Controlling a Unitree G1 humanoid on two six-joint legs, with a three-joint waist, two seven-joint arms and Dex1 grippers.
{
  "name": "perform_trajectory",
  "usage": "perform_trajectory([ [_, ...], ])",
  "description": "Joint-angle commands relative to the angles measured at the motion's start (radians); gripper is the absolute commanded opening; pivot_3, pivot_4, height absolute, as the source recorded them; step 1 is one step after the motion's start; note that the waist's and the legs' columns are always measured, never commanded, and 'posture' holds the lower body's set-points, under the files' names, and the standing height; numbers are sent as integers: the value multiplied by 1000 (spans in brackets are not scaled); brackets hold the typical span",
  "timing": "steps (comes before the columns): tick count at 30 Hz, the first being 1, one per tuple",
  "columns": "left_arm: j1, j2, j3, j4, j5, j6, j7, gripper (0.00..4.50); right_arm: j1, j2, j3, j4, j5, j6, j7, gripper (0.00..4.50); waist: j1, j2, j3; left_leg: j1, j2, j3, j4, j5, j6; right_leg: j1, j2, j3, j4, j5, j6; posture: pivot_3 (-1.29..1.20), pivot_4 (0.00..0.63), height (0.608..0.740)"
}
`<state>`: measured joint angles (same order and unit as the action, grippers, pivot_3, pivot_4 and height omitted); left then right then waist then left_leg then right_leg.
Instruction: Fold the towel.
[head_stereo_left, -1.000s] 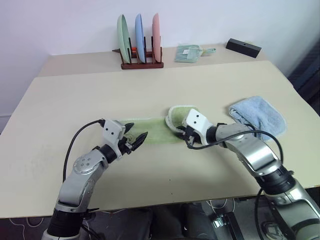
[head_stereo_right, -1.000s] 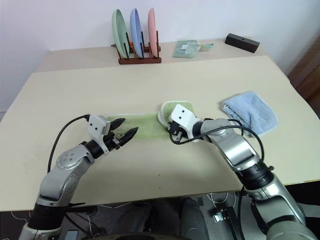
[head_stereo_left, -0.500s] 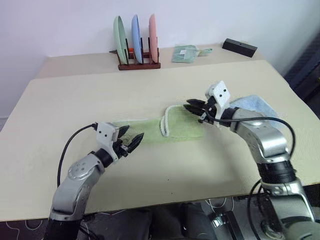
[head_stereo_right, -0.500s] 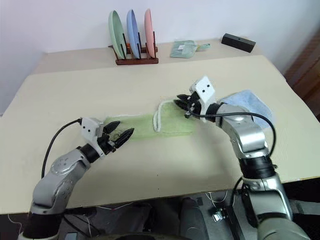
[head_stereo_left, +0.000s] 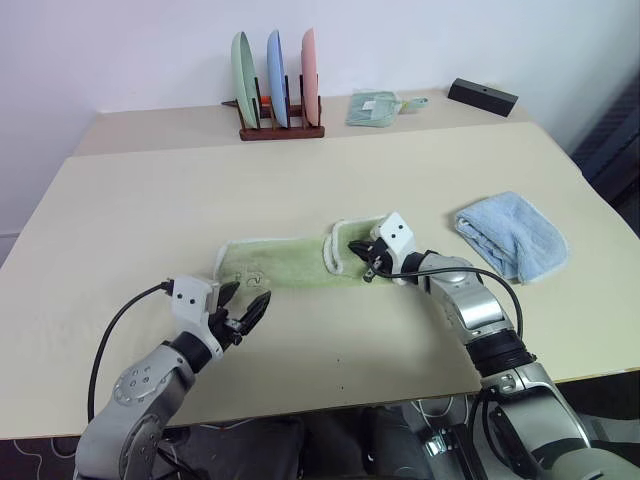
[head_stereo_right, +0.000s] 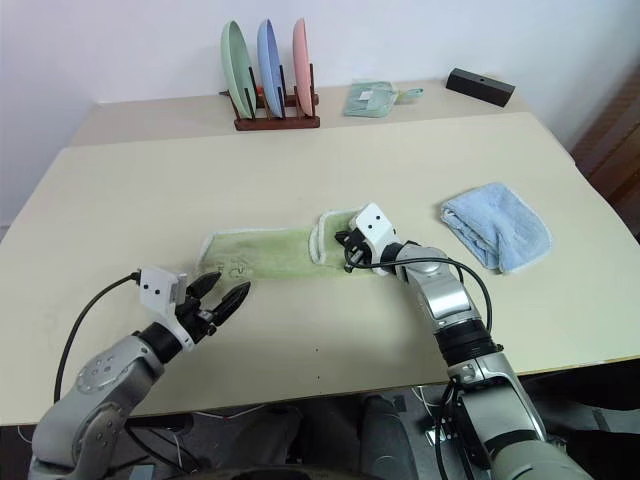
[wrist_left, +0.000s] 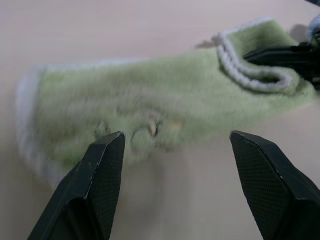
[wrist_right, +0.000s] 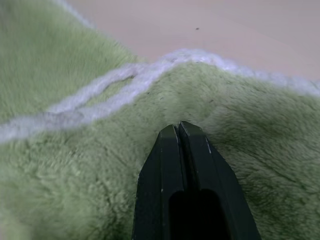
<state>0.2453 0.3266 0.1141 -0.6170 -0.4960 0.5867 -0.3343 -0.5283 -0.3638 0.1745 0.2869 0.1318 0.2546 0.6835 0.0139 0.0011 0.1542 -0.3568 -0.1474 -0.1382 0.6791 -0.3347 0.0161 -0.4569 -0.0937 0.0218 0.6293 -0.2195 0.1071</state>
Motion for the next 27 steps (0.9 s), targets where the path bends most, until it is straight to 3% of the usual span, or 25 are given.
perform_trajectory([
  [1, 30, -48, 53, -65, -94, 58, 60, 3419, 8, 6, -62, -109, 87, 29, 47, 821, 0, 0, 0, 0, 0, 0, 0, 0, 0, 0, 0, 0, 0, 0, 0, 0, 150, 740],
  [2, 38, -63, 68, -70, -126, 87, 80, 3419, 10, -2, -66, -146, 99, 26, 65, 1177, 0, 0, 0, 0, 0, 0, 0, 0, 0, 0, 0, 0, 0, 0, 0, 0, 150, 740],
  [6, 52, -103, 113, -93, -234, 166, 149, 4500, 15, -43, -83, -265, 134, 48, 114, 3185, -1, 0, 0, 0, 0, 0, 0, 0, 0, -1, 0, 0, 0, 0, 0, 0, 150, 740],
  [8, 49, -126, 135, -93, -288, 213, 206, 4500, 19, -64, -104, -336, 176, 85, 141, 4194, 1, 0, 0, -1, 0, 0, 0, 0, 0, -1, 0, 0, 0, 0, 0, 0, 150, 740],
  [9, 36, -148, 155, -76, -329, 249, 258, 4500, 22, -70, -113, -366, 192, 95, 145, 4424, 1, 0, 0, -1, 0, 0, 0, 0, 0, 0, 0, 0, 0, 0, 0, 0, 150, 740],
  [15, -134, -230, 236, 62, -469, 313, 445, 4500, 55, -72, -109, -451, 212, 125, 136, 4424, 6, 0, 0, 1, 0, -1, 1, 0, 0, 1, 0, -1, 0, 0, 0, 0, 150, 740],
  [19, -265, -254, 229, 185, -484, 324, 511, 4500, 82, -67, -95, -464, 195, 115, 118, 4424, 10, 0, 0, 1, 0, -1, 2, 0, 0, 2, 0, -1, 0, 0, 0, 0, 150, 740],
  [22, -323, -275, 240, 271, -456, 293, 543, 3732, 101, -71, -92, -484, 185, 113, 105, 4500, 24, 0, 0, 1, 0, -1, 3, 0, 0, 2, 0, -1, 1, 0, 0, 0, 150, 740],
  [27, -351, -299, 279, 302, -464, 226, 564, 1239, 132, -86, -93, -515, 176, 117, 87, 4500, 28, 0, 0, 1, 0, -1, 3, 0, 0, 3, 0, -1, 0, 0, 0, 0, 150, 740],
])
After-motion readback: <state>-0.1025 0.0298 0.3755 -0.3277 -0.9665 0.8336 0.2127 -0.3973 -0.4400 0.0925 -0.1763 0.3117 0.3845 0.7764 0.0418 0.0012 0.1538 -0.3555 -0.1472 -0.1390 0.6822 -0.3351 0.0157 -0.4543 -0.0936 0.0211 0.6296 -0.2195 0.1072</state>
